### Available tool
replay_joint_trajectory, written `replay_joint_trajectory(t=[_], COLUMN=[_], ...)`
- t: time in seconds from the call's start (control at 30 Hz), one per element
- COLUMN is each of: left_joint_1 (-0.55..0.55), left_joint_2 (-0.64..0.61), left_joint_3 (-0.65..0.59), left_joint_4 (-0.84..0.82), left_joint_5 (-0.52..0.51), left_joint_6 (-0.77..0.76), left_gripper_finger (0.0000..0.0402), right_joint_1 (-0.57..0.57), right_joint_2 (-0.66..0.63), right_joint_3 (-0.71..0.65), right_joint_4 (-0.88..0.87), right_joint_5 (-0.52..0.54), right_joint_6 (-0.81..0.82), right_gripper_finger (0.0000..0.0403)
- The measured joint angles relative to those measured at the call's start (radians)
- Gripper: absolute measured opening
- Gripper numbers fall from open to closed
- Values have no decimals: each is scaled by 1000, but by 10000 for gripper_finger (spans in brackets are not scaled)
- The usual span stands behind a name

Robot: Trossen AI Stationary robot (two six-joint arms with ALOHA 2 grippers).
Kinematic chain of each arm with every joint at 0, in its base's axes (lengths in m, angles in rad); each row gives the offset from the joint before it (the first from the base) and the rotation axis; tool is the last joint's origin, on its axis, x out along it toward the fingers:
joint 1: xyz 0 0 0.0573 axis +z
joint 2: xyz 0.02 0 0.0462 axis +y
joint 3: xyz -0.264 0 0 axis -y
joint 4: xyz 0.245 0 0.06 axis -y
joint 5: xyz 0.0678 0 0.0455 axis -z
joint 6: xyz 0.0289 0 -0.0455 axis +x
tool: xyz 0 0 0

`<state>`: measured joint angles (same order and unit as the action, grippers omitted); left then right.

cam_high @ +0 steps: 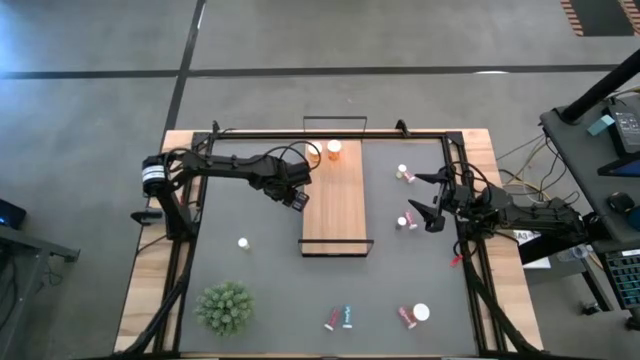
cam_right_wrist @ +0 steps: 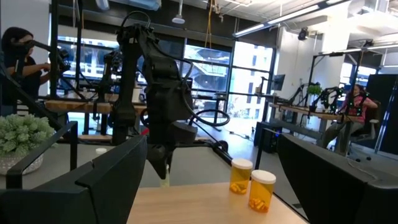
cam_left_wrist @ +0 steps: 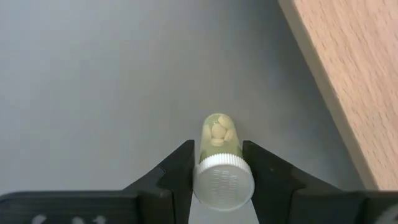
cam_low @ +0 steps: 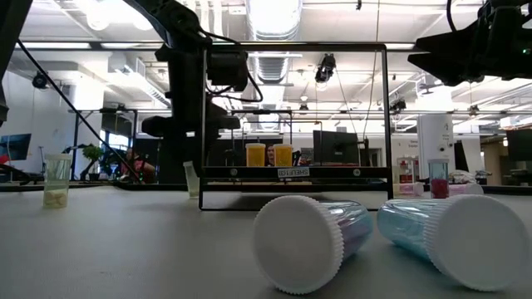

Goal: Pick and place medicine bottles onto shelf by color
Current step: Put the middle yellow pill bottle on the shelf

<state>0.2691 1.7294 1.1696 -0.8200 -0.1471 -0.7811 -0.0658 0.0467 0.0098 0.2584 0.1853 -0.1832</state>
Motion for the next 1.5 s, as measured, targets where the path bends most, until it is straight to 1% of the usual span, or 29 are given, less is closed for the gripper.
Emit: replay_joint_trajectory(t=[0.33,0.57,0.73,0.93,1.1,1.23,1.5], left_joint_1=[0,-5,-39,-101,-143,-162,-173], left_joint_2=[1,1,-2,-13,-33,-78,-173], left_joint_3=[-2,-2,-16,-17,-43,-134,-395], left_joint_4=[0,1,33,34,48,165,560], left_joint_5=[-3,-26,-102,-232,-317,-343,-385], left_joint_6=[-30,-71,-103,-141,-187,-209,-207], left_gripper_finger=[193,221,224,224,224,224,224], right_joint_1=[0,0,0,0,0,0,0], right_joint_2=[0,0,0,0,0,0,0], right_joint_3=[0,0,0,0,0,0,0], right_joint_4=[0,0,0,0,0,0,-1], right_joint_5=[0,0,0,0,0,0,0], right_joint_6=[0,0,0,0,0,0,0], right_gripper_finger=[350,350,350,350,350,350,350])
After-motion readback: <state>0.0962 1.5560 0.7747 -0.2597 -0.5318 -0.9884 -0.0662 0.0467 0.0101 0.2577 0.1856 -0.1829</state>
